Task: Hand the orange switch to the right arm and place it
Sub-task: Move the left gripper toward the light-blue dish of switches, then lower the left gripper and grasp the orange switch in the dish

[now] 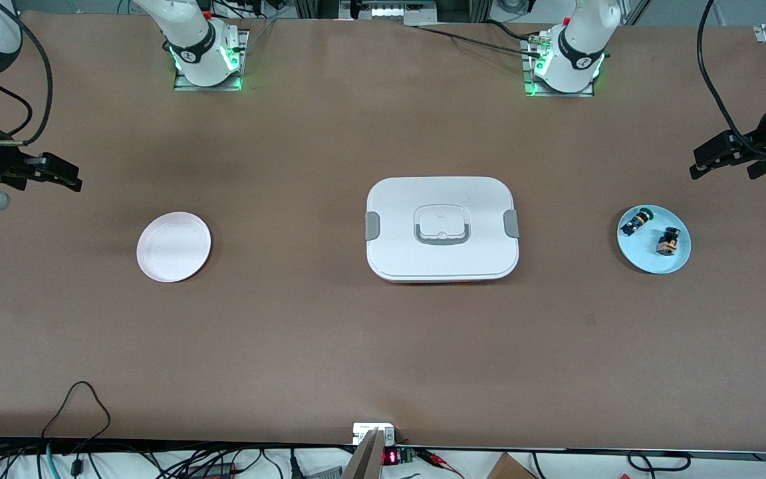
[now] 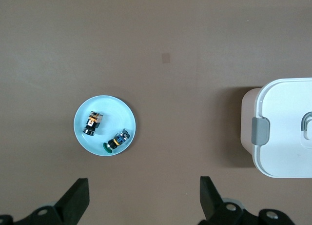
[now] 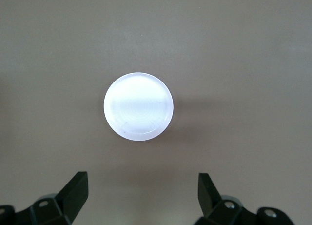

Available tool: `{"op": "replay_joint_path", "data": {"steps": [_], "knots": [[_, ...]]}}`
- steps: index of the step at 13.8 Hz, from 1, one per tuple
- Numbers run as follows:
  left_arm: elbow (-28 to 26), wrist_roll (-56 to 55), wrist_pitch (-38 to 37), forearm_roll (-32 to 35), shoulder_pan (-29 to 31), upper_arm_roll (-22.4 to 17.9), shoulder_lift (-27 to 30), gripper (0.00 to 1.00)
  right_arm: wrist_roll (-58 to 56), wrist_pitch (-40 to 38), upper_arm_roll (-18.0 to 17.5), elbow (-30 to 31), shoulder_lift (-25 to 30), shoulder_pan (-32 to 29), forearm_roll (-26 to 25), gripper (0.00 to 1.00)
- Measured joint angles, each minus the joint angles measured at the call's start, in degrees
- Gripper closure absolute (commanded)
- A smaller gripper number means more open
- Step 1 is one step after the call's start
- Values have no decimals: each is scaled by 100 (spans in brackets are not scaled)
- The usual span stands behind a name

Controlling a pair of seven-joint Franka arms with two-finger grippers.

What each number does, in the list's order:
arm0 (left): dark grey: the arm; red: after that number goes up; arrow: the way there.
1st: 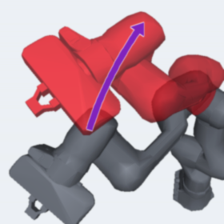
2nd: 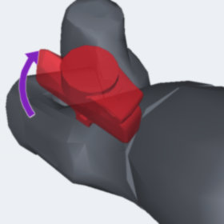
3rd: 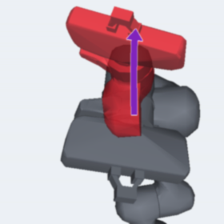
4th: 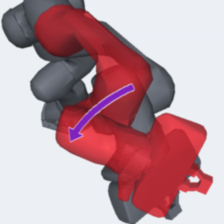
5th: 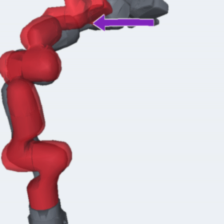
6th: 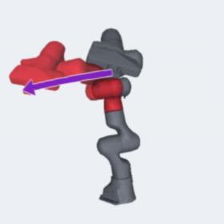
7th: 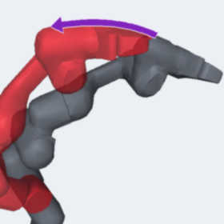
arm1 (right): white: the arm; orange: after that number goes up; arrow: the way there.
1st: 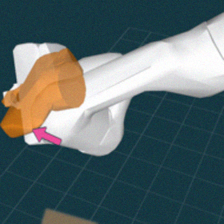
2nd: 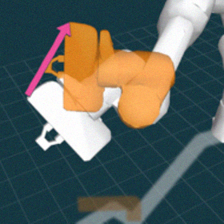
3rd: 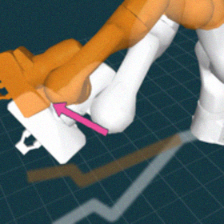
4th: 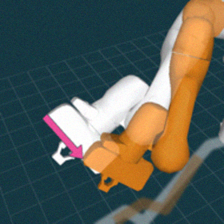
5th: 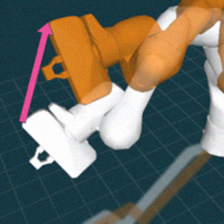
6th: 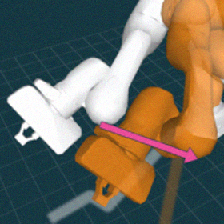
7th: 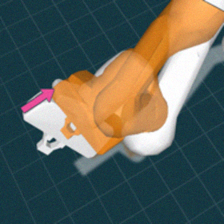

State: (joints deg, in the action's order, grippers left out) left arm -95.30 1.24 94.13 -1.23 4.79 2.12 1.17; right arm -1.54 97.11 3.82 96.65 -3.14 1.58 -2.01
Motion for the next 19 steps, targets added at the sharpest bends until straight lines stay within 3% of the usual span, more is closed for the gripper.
{"op": "replay_joint_path", "data": {"steps": [9,16,19], "knots": [[-63,151,-83,0,4,-13,-161,0,-2,12,0,-18,-2,0,0,0],[-1066,3201,662,208,443,-108,-807,0,-3,12,0,-18,-15,0,0,0],[-1681,4561,1471,562,636,-116,-1004,0,-4,12,-1,-18,-35,0,0,0]]}}
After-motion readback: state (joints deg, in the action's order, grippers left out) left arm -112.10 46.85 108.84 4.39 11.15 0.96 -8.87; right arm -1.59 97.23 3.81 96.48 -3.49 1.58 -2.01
